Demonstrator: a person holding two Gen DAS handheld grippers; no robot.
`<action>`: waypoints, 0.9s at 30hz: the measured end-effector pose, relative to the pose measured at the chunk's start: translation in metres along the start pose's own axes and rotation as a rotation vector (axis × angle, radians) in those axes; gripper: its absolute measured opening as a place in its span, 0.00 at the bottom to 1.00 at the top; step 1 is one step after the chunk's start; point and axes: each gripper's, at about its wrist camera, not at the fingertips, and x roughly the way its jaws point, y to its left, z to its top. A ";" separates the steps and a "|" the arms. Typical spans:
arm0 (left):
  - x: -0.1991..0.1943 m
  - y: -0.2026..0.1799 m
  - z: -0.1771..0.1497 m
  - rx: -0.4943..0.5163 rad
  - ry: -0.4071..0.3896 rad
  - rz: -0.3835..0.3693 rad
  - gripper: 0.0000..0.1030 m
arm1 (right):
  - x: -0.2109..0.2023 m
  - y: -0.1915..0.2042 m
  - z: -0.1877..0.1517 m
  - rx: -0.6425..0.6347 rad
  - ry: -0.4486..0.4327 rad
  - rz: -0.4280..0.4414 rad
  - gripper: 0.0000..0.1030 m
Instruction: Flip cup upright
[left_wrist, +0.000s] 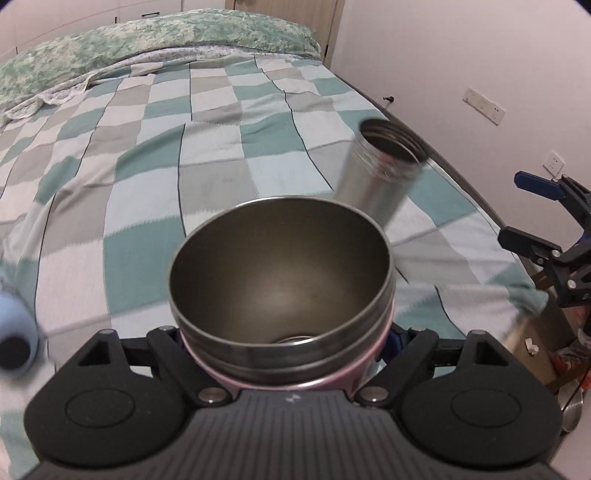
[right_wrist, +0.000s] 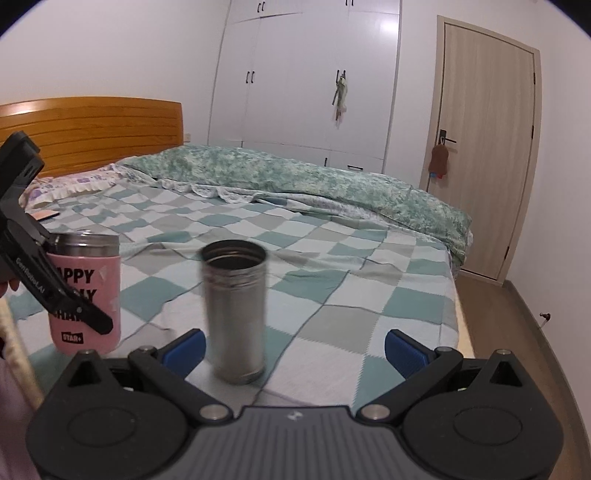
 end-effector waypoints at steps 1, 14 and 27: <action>-0.004 -0.002 -0.006 -0.004 0.004 0.000 0.85 | -0.005 0.005 -0.003 0.000 0.000 0.005 1.00; 0.009 -0.010 -0.049 -0.047 0.121 -0.032 0.85 | -0.016 0.051 -0.045 0.034 0.040 0.081 1.00; 0.035 -0.010 -0.031 -0.024 0.060 0.004 0.99 | 0.012 0.055 -0.056 0.056 0.084 0.082 1.00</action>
